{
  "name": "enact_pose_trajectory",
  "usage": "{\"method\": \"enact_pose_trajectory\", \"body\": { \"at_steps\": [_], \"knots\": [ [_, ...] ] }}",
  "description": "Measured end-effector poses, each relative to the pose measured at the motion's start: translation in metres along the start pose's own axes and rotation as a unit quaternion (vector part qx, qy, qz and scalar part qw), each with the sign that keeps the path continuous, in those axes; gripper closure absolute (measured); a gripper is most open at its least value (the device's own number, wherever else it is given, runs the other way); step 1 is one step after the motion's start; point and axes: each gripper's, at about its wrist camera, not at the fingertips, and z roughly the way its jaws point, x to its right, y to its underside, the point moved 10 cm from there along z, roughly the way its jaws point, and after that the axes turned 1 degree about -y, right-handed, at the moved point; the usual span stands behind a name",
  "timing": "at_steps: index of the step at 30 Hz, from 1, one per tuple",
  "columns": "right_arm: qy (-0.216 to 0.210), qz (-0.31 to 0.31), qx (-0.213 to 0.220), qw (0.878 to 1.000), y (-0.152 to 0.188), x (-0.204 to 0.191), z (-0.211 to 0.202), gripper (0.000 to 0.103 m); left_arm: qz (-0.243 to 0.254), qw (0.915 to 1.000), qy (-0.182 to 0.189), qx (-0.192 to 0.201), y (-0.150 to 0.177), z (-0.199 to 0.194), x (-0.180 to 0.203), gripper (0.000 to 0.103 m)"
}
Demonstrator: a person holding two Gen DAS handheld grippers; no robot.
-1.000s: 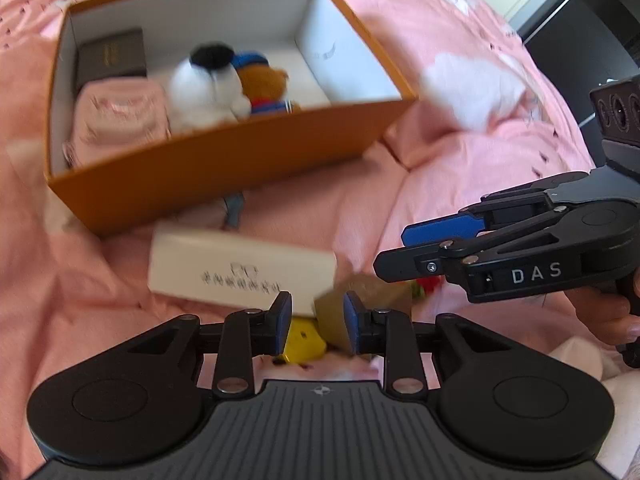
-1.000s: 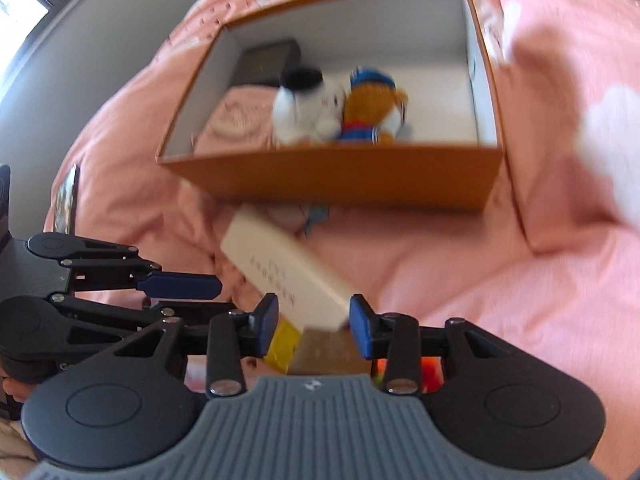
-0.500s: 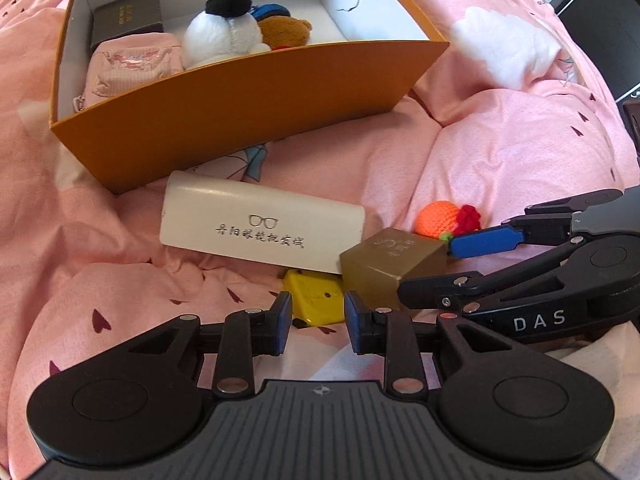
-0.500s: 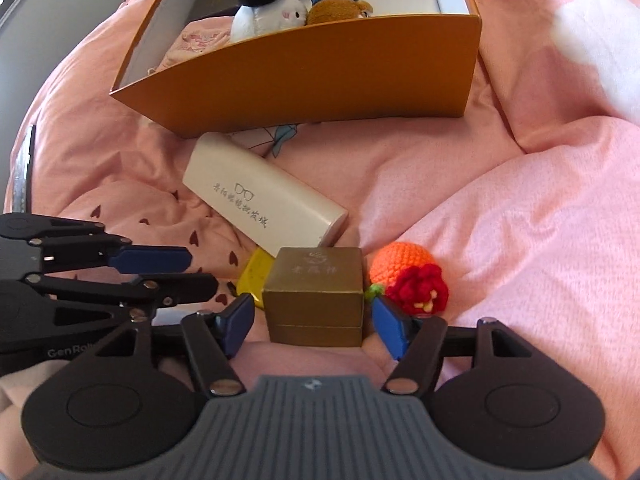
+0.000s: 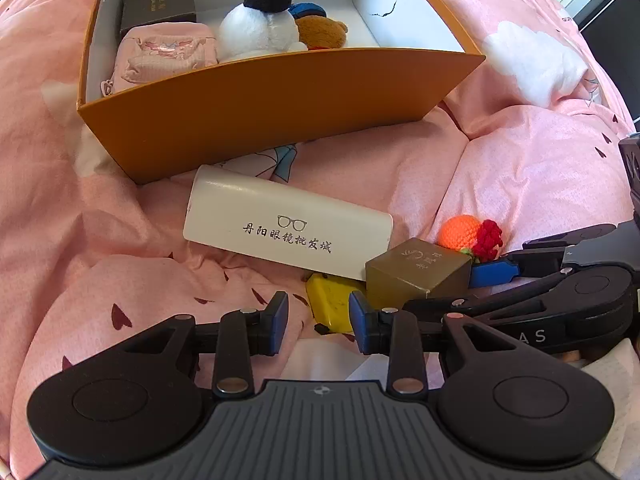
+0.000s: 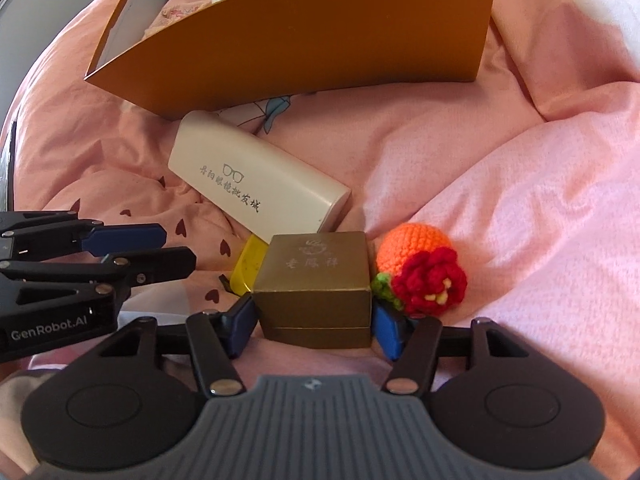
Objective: Organize objects
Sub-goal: 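Grasp the gold cube box with the right tool, then grasp the white glasses case with the left tool while the right tool holds the gold box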
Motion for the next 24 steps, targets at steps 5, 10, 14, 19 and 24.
{"method": "enact_pose_trajectory", "body": {
  "at_steps": [5,10,14,19,24],
  "knots": [
    [-0.002,-0.011,0.017,1.000,-0.002,-0.004,-0.012,0.041,0.002,1.0000,-0.001,0.001,0.000,0.000,0.000,0.065],
    [-0.008,-0.032,0.043,0.999,-0.012,-0.008,-0.032,0.042,0.019,0.9998,-0.001,0.006,-0.003,-0.003,0.001,0.065],
    [-0.005,-0.048,0.072,0.996,-0.029,-0.010,-0.050,0.041,0.082,0.9963,-0.014,0.018,-0.009,-0.007,0.004,0.060],
    [0.011,-0.049,0.096,0.994,-0.053,0.000,-0.059,0.041,0.217,0.9745,-0.048,0.031,-0.018,-0.008,0.011,0.055],
    [0.026,-0.043,0.096,0.994,-0.065,0.015,-0.055,0.041,0.381,0.9194,-0.093,0.022,-0.019,0.003,0.021,0.052]
  ]
}}
